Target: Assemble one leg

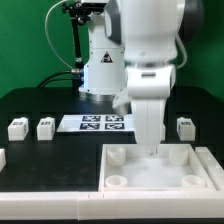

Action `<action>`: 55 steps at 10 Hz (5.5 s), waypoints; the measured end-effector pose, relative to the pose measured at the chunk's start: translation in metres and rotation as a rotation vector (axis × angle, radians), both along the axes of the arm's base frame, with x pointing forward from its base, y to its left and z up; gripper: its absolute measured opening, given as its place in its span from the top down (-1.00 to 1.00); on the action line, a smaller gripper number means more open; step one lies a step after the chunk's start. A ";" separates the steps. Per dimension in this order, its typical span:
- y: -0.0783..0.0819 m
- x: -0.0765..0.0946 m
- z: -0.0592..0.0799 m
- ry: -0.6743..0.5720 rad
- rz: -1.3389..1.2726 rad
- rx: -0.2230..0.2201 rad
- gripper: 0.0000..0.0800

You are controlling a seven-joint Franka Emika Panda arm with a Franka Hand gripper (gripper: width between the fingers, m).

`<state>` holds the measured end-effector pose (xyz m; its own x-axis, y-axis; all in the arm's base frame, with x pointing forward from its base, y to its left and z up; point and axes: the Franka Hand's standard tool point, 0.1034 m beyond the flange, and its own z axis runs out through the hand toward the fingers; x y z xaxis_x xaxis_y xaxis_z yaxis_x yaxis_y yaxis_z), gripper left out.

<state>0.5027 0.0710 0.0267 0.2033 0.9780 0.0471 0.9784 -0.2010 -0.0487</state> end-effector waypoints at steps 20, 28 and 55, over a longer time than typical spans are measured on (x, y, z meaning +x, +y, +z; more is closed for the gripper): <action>0.099 -0.079 0.006 0.591 -1.288 -0.547 -0.62; 0.099 -0.103 -0.021 0.721 -1.282 -0.705 -0.62; 0.061 0.086 0.127 -0.184 -1.234 0.217 0.27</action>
Offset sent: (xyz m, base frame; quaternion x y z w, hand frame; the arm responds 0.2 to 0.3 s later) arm -0.0084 0.0646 0.0506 -0.0460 -0.0221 0.4064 0.9123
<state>0.5891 0.1319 0.1537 0.9453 0.1119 0.3064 0.1421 -0.9868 -0.0782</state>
